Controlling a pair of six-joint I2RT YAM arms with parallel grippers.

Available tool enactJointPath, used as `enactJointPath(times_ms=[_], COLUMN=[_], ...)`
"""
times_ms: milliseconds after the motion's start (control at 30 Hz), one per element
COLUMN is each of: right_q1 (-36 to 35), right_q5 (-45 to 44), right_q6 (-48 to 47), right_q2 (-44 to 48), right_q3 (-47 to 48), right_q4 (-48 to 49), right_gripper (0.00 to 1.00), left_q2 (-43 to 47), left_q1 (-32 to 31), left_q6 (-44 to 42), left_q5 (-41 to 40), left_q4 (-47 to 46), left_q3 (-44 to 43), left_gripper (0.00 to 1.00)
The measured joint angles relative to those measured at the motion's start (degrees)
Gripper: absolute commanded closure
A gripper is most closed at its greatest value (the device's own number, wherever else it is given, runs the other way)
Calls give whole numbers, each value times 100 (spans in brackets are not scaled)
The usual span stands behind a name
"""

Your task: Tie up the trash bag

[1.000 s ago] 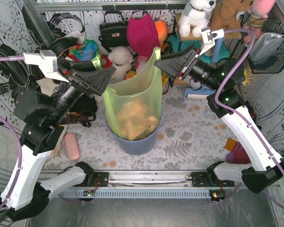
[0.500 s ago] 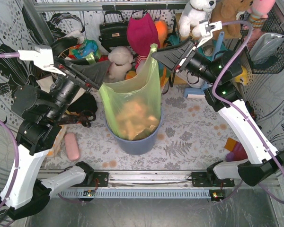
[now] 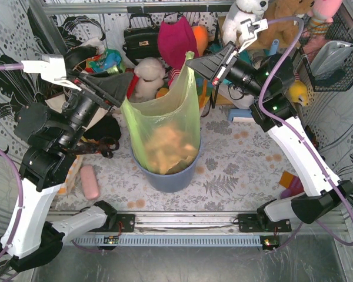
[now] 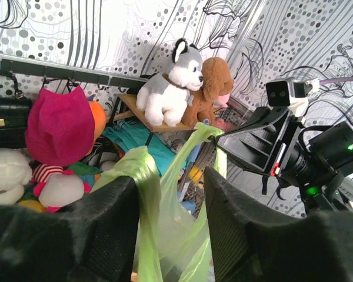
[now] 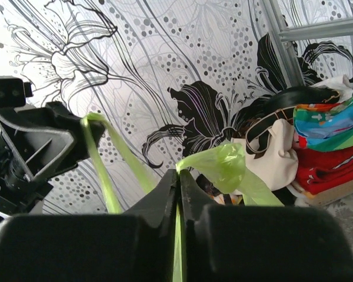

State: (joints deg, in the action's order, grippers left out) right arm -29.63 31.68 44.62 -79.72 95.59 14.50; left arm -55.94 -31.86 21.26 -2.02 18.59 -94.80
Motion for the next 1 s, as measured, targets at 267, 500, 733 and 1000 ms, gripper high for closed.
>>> enactJointPath(times_ms=[267,500,733,1000], right_q1=[0,-4,-4,-4], right_q5=[-2,-9,-92,-90], right_q6=[-48,-249,-352,-358], right_q2=[-76,107,855,1097], right_q3=[321,551,-369,-1047], right_q4=[-118,-118,205,225], right_gripper=[100,100,100,100], left_q2=[-157,-234,216,916], left_q1=[0,0,0,0], left_q6=[-179,-629,-914,-658], left_q5=[262,1104,1246,855], left_q4=[-116,-879,-1423,-1344], left_q3=[-114,-2,612,1161], left_gripper=[92,90,46,30])
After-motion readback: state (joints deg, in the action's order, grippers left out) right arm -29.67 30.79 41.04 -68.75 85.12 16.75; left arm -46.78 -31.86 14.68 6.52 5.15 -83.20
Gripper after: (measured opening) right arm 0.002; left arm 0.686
